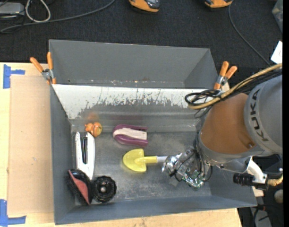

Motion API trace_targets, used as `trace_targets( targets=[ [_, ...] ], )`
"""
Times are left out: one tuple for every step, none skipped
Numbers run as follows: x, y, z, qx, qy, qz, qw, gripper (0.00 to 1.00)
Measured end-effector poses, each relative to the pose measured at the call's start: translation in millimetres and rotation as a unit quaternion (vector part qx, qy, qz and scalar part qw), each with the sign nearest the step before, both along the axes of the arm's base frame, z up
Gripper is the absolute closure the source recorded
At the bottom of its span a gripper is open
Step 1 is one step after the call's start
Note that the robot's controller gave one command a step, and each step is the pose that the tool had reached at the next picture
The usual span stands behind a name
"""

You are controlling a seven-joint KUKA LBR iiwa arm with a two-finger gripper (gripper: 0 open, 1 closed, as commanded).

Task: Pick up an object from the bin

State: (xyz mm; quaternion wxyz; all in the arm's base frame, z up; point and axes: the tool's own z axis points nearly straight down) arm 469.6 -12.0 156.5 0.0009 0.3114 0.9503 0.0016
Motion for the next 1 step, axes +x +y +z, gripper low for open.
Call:
trace_targets(
  targets=[
    [-2.9, 0.3, -24.5, 0.000, 0.0048, -0.001, 1.0000, 1.00]
  ],
)
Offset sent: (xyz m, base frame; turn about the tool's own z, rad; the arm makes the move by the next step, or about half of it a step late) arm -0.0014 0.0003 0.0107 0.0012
